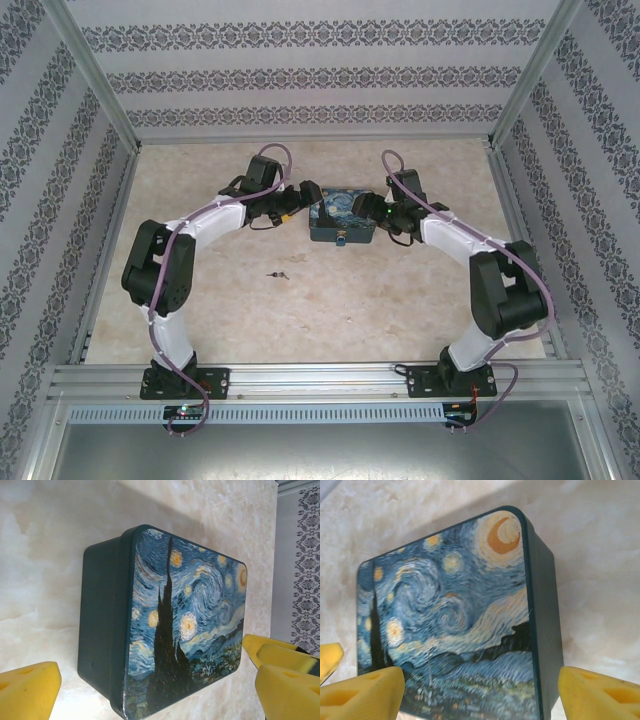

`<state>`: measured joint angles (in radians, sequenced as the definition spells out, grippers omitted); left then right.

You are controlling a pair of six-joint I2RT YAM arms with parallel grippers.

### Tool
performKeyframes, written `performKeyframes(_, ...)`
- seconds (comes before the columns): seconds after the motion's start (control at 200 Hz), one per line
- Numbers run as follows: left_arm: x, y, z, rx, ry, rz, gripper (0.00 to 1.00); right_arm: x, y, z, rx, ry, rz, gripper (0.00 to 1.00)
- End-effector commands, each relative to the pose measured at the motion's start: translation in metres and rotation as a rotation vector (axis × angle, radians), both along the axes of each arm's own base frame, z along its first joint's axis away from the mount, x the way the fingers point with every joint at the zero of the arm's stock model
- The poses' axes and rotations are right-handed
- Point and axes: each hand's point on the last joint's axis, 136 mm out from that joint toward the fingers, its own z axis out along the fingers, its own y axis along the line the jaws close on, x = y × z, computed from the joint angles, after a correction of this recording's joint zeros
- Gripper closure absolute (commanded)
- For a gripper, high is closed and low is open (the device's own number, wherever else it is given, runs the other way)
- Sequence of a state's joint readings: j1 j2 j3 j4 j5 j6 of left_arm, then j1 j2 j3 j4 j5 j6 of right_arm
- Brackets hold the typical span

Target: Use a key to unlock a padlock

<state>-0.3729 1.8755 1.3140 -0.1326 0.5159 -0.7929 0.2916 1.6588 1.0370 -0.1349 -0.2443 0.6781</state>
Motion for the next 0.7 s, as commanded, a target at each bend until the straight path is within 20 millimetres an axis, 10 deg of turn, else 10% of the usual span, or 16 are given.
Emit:
performKeyframes(0.0,0.012,-0.006,0.002,-0.011,-0.034,-0.006,0.0,0.013,0.006,0.003,0.001,-0.005,0.013,0.19)
performKeyframes(0.694,0.008,-0.002,-0.008,-0.001,-0.04,0.003,0.0,0.012,0.07,0.002,0.009,-0.002,0.121,0.2)
